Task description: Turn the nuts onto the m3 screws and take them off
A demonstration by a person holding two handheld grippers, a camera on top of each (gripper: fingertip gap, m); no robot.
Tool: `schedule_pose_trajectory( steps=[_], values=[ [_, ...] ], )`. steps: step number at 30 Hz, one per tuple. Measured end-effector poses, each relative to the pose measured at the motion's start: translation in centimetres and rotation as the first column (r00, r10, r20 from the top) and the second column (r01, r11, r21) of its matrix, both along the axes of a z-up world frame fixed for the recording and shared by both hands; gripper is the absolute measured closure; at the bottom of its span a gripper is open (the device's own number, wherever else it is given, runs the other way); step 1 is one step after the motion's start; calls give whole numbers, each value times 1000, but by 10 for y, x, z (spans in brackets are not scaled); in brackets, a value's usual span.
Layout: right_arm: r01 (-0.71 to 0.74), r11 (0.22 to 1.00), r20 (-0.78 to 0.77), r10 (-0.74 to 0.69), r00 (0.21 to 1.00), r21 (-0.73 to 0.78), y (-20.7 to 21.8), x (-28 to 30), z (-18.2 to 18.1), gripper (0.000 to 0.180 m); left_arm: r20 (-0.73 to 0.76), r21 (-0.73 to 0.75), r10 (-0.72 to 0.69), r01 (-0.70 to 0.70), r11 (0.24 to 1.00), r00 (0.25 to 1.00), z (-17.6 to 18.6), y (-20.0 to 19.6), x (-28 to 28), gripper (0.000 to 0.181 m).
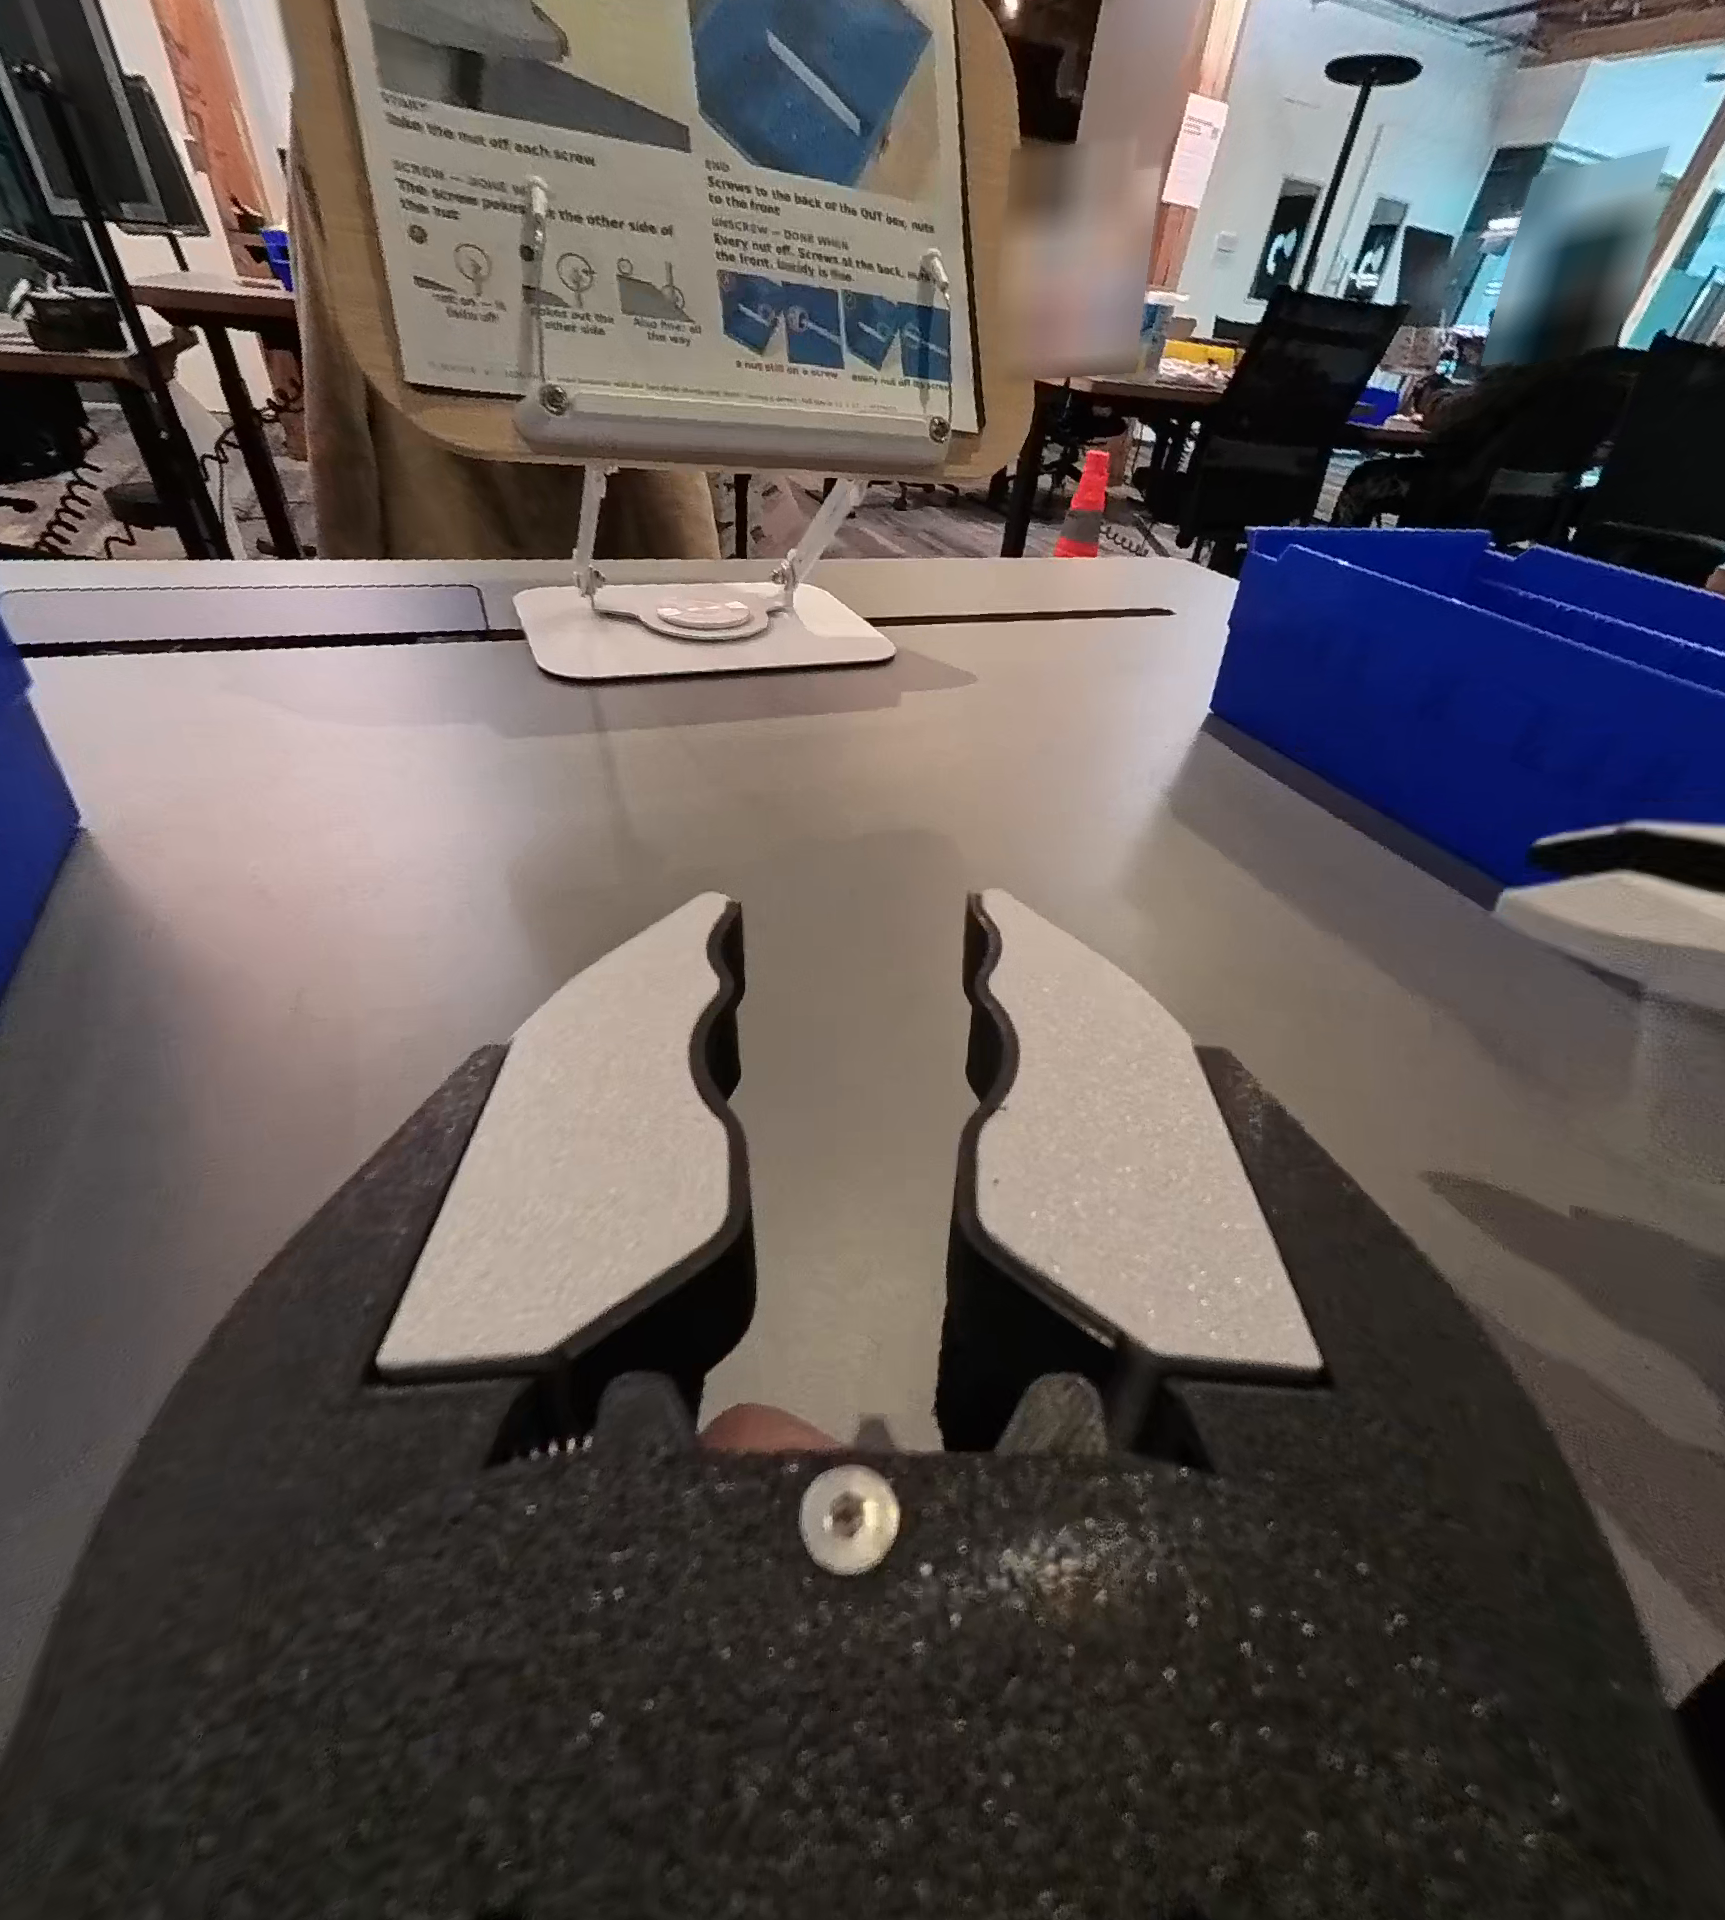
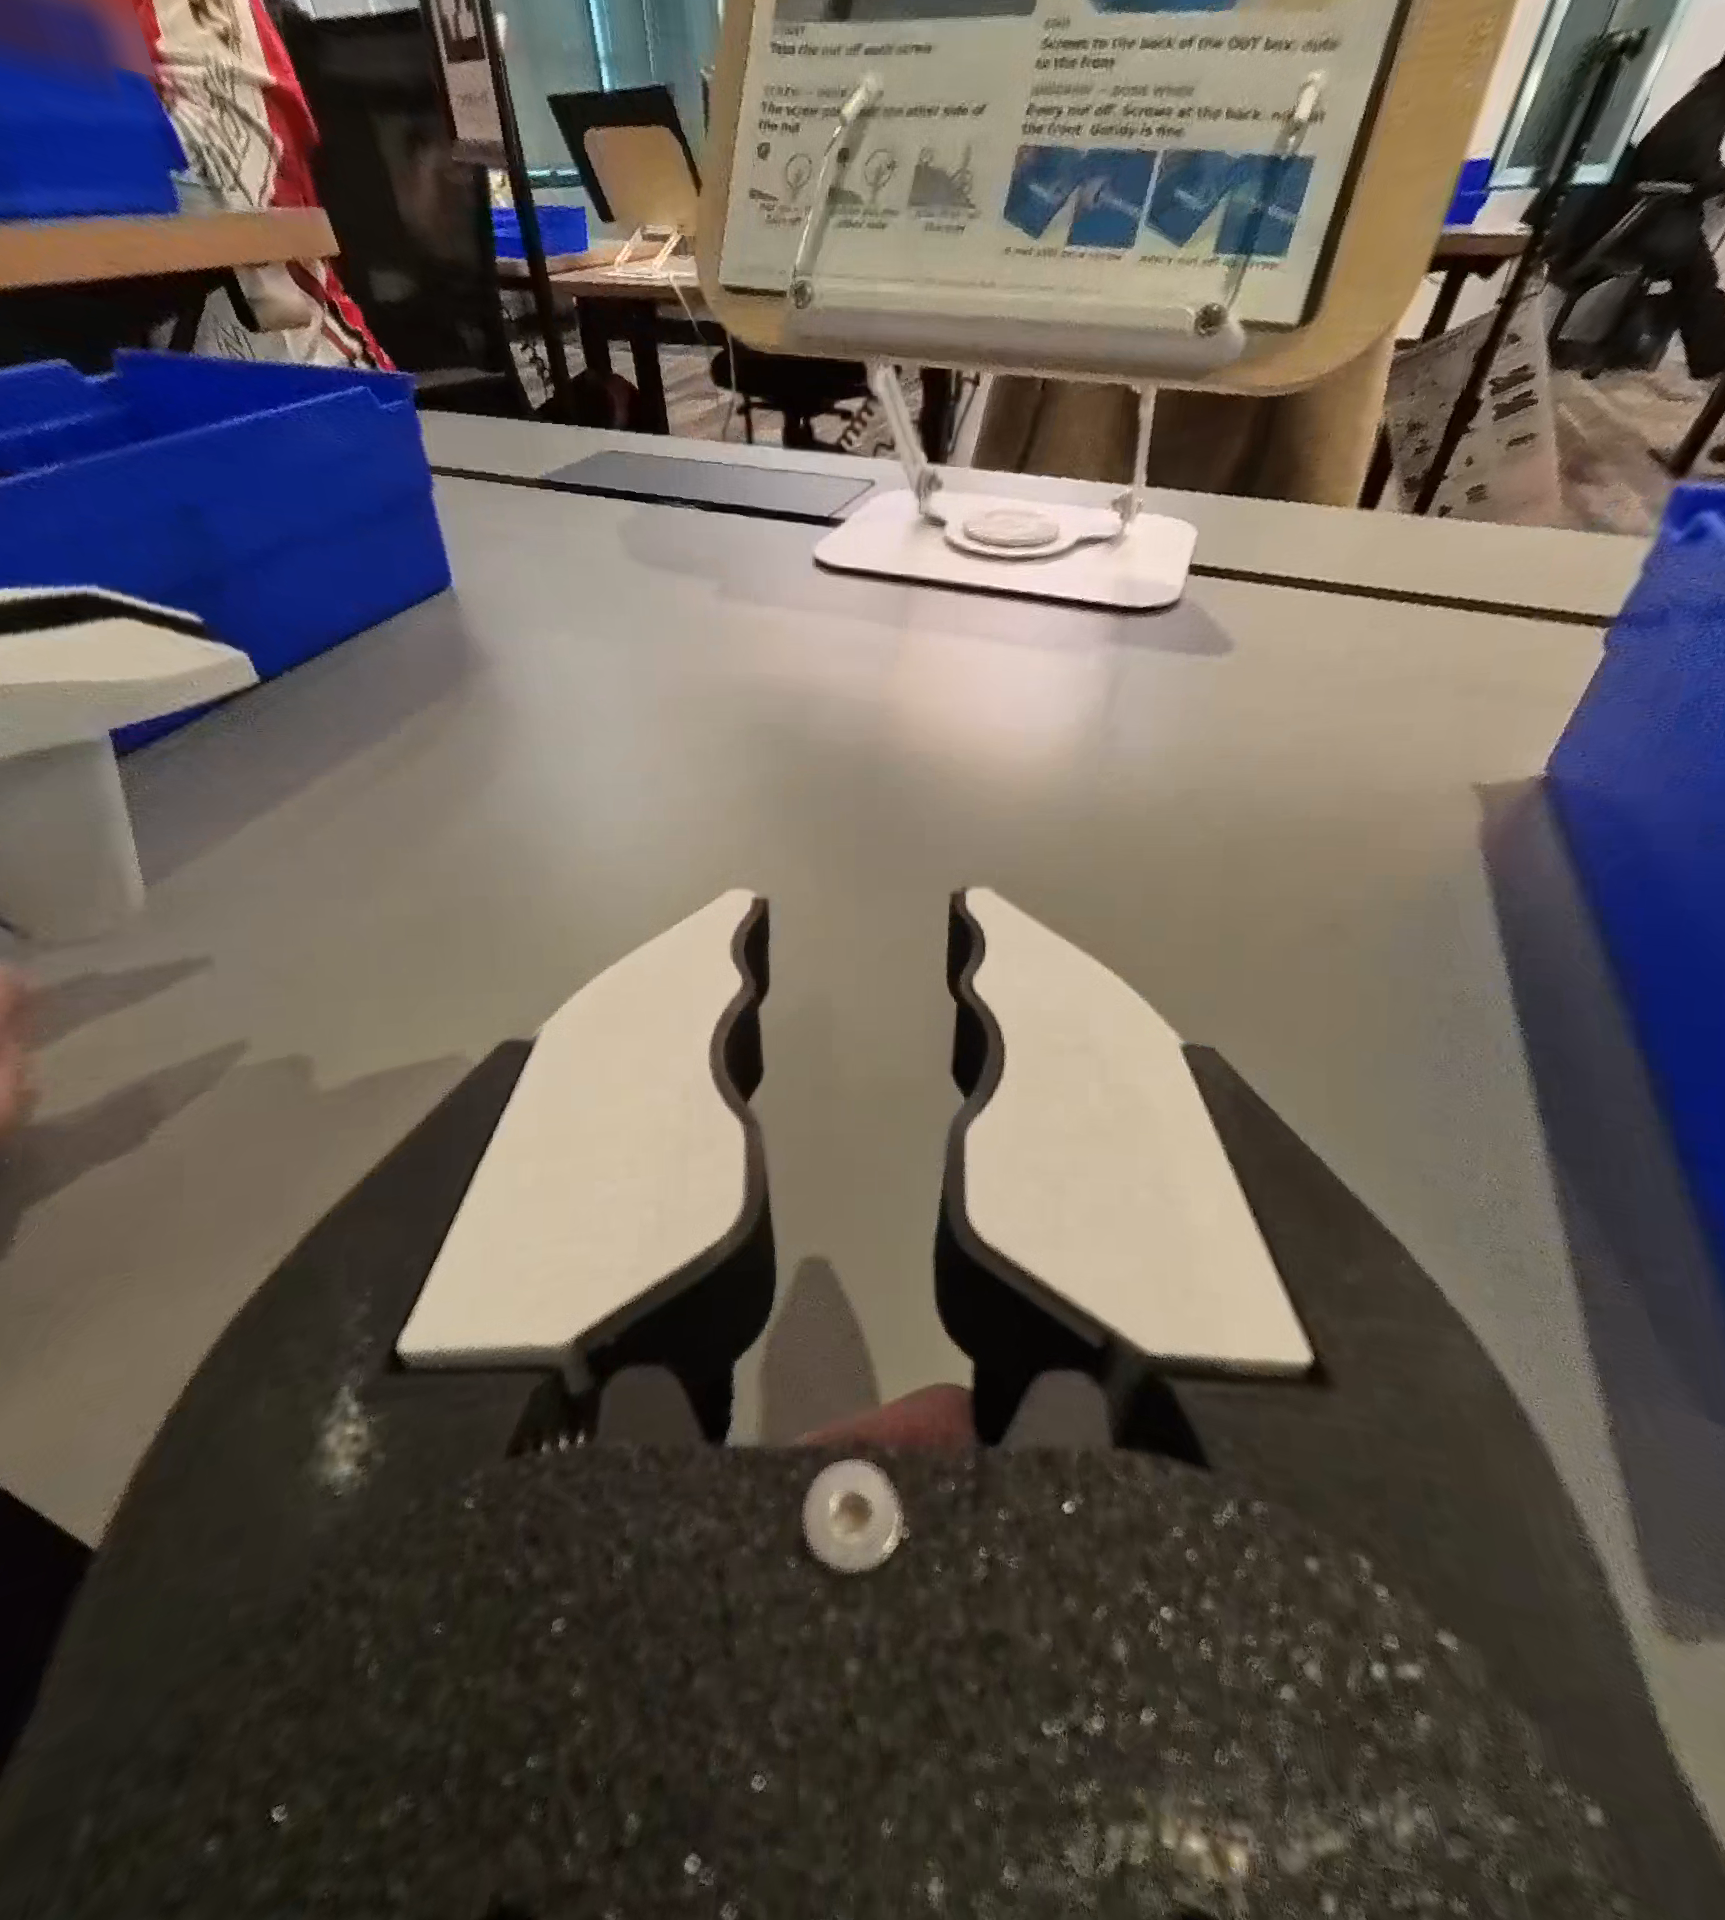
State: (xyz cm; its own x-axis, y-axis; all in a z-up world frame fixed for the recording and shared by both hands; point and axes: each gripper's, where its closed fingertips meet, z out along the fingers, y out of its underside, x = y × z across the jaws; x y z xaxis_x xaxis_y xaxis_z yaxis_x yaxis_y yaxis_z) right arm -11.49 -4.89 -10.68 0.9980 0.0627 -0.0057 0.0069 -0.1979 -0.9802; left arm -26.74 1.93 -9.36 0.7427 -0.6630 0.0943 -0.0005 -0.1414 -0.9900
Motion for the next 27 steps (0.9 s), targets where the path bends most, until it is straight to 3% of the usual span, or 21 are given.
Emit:
schedule_pose_trajectory(
  steps=[9,17,25,27],
  values=[
    [-83,996,-70,81,994,-23,9,-6,-3,147,-7,-1,-3,3,1000,1000,0,0,1,141],
    [-65,998,-123,65,990,1,7,1,0,148,-51,18,-13,14,1000,999,-3,-3,7,141],
    [-59,997,-54,56,997,-50,11,-4,-7,150,24,-6,-82,82,997,996,2,-7,6,143],
    [-49,997,-46,46,998,-56,11,-3,-8,150,37,17,-109,108,994,993,12,-13,1,153]
  ],
)
